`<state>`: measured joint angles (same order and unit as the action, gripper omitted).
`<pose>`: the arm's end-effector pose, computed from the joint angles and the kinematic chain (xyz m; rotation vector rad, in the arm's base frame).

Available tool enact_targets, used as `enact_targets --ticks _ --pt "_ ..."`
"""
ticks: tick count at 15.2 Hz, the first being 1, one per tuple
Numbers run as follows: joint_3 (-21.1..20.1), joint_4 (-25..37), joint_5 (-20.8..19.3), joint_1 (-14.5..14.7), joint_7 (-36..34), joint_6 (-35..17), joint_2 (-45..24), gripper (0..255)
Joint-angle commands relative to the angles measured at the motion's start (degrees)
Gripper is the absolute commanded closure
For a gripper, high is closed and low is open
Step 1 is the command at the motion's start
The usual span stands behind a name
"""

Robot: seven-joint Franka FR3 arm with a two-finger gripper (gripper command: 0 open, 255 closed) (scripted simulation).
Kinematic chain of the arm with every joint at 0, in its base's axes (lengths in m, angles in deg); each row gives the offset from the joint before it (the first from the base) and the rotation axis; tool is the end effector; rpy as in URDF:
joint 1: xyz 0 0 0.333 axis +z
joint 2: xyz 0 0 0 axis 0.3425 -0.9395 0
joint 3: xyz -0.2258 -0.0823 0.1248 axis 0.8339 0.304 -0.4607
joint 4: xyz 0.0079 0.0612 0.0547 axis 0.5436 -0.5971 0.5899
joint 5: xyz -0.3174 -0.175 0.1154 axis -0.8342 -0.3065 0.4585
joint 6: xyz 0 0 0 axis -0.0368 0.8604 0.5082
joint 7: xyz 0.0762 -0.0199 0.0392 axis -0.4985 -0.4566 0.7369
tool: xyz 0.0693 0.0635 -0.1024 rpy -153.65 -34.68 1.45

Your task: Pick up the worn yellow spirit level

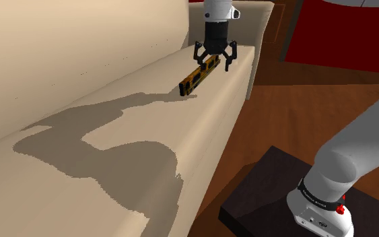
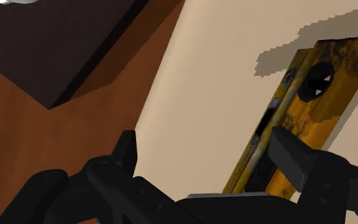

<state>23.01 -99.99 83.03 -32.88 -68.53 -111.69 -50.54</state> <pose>0.4707 0.0768 0.5632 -2.8691 1.2411 0.1165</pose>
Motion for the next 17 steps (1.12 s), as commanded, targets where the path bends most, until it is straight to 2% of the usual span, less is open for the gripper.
enact_targets --ticks 1,7,14,16,17 --pt "-1.1 4.6 -1.3 -0.7 -7.0 0.0 -5.0 0" --pt "-1.6 21.7 -5.9 -0.8 -24.2 3.8 -19.7 0" --pt "-1.3 13.7 -5.2 -1.1 -23.5 -2.3 -17.7 0" --pt "-1.3 13.1 -5.2 -1.1 -23.4 -2.8 -17.6 0" --pt "-1.2 12.9 -5.2 -1.2 -23.4 -2.9 -17.5 255"
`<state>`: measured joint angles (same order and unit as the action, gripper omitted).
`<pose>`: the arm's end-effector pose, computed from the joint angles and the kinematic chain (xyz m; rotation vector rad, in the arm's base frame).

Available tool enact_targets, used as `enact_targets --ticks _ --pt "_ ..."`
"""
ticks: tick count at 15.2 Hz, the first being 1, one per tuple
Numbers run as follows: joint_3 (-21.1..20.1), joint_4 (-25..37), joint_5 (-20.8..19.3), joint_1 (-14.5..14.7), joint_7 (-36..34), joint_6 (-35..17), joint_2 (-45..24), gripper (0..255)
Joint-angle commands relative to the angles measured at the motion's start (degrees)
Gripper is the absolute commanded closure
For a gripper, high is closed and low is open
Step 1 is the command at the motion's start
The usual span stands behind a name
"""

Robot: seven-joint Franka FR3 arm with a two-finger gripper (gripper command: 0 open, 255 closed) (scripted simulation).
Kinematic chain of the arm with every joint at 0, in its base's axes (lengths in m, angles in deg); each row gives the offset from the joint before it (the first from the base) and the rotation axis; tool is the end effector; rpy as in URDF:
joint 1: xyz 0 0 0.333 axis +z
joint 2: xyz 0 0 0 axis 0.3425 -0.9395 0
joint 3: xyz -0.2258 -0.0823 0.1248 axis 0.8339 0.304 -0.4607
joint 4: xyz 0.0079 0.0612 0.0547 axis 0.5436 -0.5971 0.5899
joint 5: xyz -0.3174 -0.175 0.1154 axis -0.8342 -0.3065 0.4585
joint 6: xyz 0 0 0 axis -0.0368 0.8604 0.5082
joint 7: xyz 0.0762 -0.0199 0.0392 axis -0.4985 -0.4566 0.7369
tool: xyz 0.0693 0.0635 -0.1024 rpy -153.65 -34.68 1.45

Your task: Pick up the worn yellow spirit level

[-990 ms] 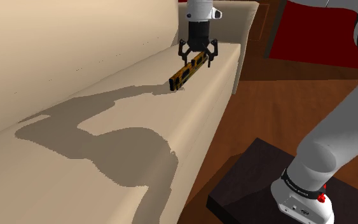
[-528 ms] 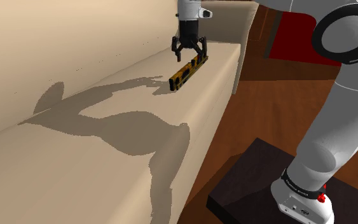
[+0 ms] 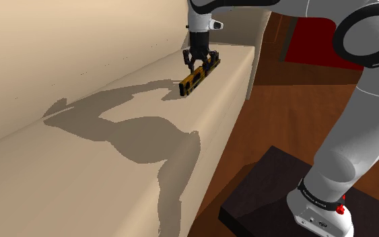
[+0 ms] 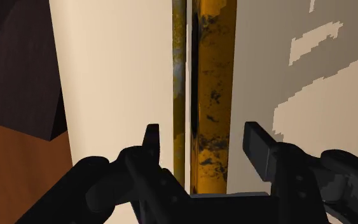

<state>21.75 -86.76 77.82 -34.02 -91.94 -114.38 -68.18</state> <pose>0.5560 0.0538 0.5206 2.5679 -1.7970 -0.1439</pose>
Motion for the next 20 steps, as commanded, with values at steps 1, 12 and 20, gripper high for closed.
enact_targets --ticks 1,12,20 --pt "0.0 -0.3 0.0 0.0 0.1 -0.2 0.1 255" --pt "-0.1 3.1 -0.2 0.1 -0.3 2.4 -0.7 255" --pt "-0.4 13.0 -1.2 0.8 -1.2 9.7 -3.5 255"
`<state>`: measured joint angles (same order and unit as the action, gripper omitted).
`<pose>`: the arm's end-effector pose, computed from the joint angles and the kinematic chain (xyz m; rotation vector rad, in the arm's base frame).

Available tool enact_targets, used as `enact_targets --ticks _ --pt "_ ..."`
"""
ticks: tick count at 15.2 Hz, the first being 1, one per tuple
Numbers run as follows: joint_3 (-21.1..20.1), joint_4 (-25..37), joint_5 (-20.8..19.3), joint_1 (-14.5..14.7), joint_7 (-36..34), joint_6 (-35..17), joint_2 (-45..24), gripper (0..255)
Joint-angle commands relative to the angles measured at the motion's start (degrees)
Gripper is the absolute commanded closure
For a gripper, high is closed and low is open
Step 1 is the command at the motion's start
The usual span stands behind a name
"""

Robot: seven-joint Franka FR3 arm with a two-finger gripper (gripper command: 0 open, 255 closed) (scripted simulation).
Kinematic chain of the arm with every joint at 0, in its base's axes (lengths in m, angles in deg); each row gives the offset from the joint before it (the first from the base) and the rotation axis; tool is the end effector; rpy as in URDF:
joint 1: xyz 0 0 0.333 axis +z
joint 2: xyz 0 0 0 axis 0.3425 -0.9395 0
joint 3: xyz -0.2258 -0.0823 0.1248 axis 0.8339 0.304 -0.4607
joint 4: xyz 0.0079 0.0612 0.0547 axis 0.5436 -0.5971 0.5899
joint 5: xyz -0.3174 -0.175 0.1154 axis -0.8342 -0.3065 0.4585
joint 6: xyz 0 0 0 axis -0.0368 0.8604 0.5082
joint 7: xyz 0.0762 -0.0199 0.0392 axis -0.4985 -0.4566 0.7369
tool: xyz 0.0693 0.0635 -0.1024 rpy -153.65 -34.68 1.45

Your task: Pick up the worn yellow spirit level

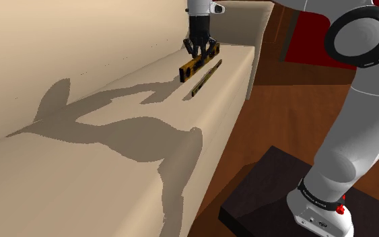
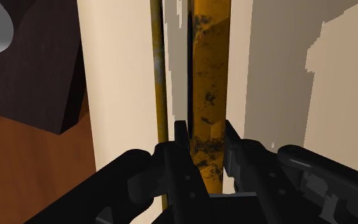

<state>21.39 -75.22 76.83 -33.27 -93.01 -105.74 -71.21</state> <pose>0.5541 0.0546 0.5705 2.5681 -1.7970 -0.1439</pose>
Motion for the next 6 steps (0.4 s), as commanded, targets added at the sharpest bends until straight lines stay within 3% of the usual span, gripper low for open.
enact_targets --ticks 1,6 --pt "-0.1 2.9 -0.3 0.2 -0.2 2.0 -0.9 255" --pt "-0.3 7.8 -0.9 0.8 -0.7 5.3 -2.6 255"
